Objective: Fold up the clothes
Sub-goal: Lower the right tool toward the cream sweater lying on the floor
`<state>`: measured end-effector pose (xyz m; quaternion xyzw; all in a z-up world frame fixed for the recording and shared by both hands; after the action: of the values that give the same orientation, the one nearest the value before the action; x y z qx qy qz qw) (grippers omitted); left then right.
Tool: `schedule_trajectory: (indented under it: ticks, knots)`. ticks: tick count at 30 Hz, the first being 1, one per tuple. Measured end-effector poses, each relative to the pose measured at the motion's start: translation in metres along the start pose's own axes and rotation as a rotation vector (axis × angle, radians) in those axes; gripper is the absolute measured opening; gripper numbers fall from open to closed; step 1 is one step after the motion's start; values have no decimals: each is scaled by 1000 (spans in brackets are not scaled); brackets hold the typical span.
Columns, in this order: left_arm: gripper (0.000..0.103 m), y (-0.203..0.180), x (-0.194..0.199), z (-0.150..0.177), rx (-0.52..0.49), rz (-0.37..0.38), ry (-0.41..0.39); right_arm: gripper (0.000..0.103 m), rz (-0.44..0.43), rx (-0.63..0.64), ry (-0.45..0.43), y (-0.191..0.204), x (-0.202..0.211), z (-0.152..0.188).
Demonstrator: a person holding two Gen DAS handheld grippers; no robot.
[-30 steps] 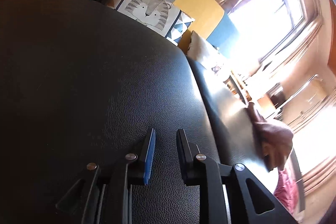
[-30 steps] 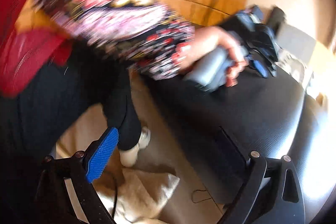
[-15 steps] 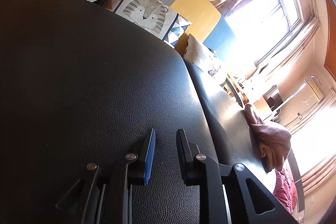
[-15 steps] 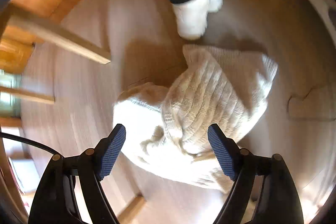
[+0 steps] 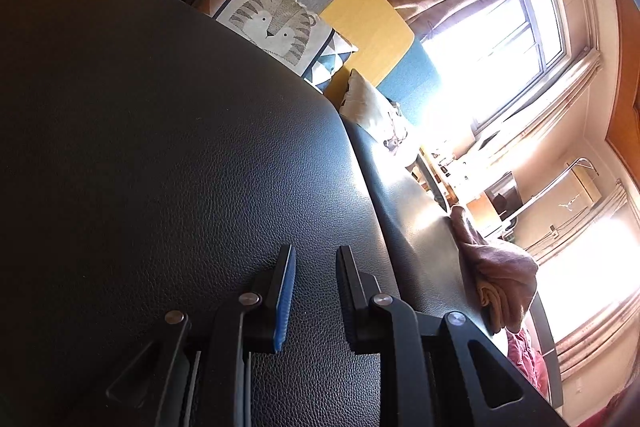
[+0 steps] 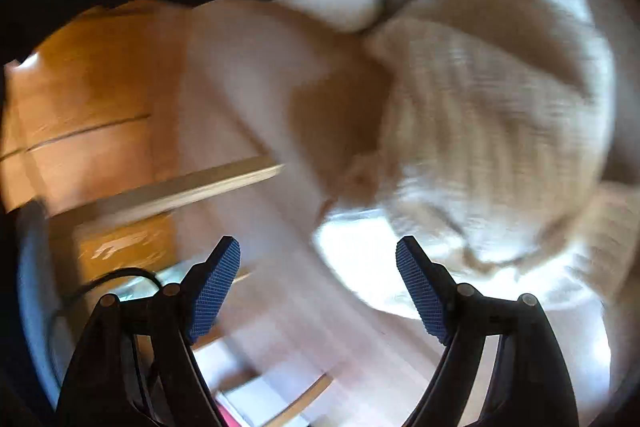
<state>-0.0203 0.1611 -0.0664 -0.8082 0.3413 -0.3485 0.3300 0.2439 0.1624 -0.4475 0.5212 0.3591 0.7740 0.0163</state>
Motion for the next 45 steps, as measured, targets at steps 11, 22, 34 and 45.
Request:
schedule_trajectory:
  ticks: [11,22,34,45]
  knots:
    - [20,-2,0,0,-2,-9,4,87,276,22,21,-56,2,24]
    - [20,-3,0,0,-3,-10,4,88,519,291,67,-28,-13,45]
    - [20,-3,0,0,-4,-6,4,84,897,579,174,-8,-86,41]
    - [20,-1,0,0,-1,3,3,12,687,513,116,10,-19,30]
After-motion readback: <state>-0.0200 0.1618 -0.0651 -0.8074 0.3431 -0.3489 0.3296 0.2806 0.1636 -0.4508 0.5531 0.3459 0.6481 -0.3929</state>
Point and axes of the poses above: each gripper's, at about its wrist camera, not at the fingertips, and x roughly against the way its jaws point, y to its left, z to its underside, the point moved 4 cm from there along -x, roughly the way its jaws point, and after that the axes turned 12 degrees about z, right-handed, at the moved point
